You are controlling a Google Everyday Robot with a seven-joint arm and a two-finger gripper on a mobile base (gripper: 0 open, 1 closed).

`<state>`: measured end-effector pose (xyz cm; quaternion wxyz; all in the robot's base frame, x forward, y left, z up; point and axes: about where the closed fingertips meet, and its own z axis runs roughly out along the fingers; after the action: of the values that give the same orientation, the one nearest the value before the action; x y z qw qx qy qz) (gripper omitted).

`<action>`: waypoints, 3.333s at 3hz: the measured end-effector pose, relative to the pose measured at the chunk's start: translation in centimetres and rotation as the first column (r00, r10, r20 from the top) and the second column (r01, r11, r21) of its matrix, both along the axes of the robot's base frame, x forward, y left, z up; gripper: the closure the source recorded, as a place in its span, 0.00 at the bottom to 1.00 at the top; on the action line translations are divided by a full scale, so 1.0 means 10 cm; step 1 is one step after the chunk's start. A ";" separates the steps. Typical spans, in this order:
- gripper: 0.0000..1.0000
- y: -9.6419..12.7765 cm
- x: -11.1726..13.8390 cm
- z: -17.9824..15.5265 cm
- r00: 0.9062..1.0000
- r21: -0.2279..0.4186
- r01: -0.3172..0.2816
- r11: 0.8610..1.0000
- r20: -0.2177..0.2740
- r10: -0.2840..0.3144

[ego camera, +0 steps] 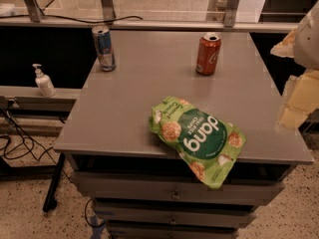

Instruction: Pick green rice chip bag

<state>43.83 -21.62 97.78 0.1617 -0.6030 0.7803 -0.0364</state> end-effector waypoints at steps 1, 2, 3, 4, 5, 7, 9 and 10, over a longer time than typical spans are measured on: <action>0.00 0.00 0.00 0.00 1.000 0.000 0.000 1.000 0.000 0.000; 0.00 0.03 0.00 -0.01 1.000 0.014 0.000 1.000 0.007 -0.001; 0.00 0.20 0.02 -0.19 1.000 0.074 0.002 0.997 0.012 -0.003; 0.00 0.41 0.07 -0.49 1.000 0.172 -0.008 0.985 0.009 0.006; 0.00 0.69 0.15 -0.80 1.000 0.292 -0.003 0.957 -0.009 0.005; 0.00 0.99 0.32 -1.33 0.990 0.452 0.108 0.886 -0.128 -0.055; 0.39 1.02 0.39 -1.50 0.966 0.477 0.208 0.854 -0.240 -0.101; 0.64 0.98 0.43 -1.47 0.960 0.474 0.229 0.850 -0.257 -0.114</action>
Offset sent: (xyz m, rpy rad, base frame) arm 0.0000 0.0071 -0.0091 0.0352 0.0037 -0.0005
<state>48.16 -11.85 83.10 0.2209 -0.4684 0.8270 0.2189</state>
